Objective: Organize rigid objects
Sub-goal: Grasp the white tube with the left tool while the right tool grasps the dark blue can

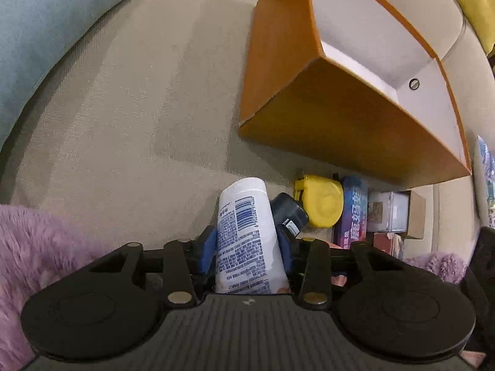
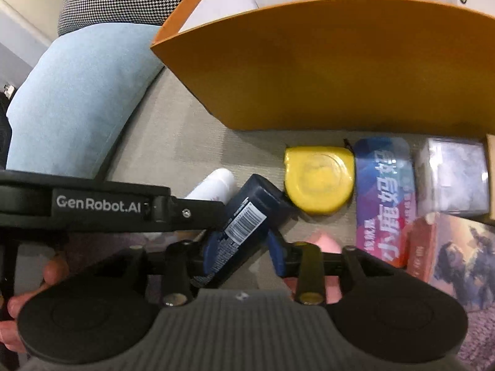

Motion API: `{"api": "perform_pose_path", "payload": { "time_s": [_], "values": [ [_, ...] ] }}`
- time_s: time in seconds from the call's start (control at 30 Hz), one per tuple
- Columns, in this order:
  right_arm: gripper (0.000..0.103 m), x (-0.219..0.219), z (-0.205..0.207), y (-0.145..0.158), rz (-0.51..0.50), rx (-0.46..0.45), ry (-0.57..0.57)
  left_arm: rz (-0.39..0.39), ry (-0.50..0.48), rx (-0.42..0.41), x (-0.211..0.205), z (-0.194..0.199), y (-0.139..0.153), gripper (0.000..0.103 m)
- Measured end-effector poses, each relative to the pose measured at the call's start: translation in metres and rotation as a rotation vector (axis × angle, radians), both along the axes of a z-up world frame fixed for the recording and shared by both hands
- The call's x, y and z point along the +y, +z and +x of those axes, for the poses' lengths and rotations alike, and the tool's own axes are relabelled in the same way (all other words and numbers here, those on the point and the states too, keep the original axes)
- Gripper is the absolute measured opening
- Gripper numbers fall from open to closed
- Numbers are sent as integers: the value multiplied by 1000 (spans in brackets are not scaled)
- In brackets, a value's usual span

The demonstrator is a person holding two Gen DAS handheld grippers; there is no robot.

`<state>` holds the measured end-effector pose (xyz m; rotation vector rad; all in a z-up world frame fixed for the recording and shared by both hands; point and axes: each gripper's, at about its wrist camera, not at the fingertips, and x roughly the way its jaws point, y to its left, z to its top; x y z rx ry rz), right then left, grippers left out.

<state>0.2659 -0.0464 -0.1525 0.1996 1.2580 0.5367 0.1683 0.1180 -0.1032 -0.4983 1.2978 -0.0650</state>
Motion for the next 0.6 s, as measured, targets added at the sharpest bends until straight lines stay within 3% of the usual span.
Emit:
{"api": "perform_pose_path", "payload": {
  "time_s": [0.13,0.23,0.3,0.33,0.4,0.47,0.53,0.57,0.6],
  "values": [
    [45,11,4,-4,-13,-12,17,18,8,-25,11,0,6,34],
    [31,14,5,5,4,-55,16,46,22,-41,23,-1,11,28],
    [5,21,8,14,-23,-130,41,36,28,-33,29,-1,7,27],
    [2,23,11,17,-53,-172,47,26,33,-30,32,1,5,26],
    [3,26,18,20,-80,-198,45,63,18,-28,31,1,6,26],
    [9,20,25,20,-41,-135,20,104,-23,-28,28,1,8,26],
    [24,15,25,17,-3,-74,0,98,-58,-21,28,2,8,27],
    [39,13,23,15,7,-50,-15,91,-55,-19,30,2,7,27],
    [41,13,21,11,9,-31,-23,75,-51,-16,33,2,6,27]
  ]
}}
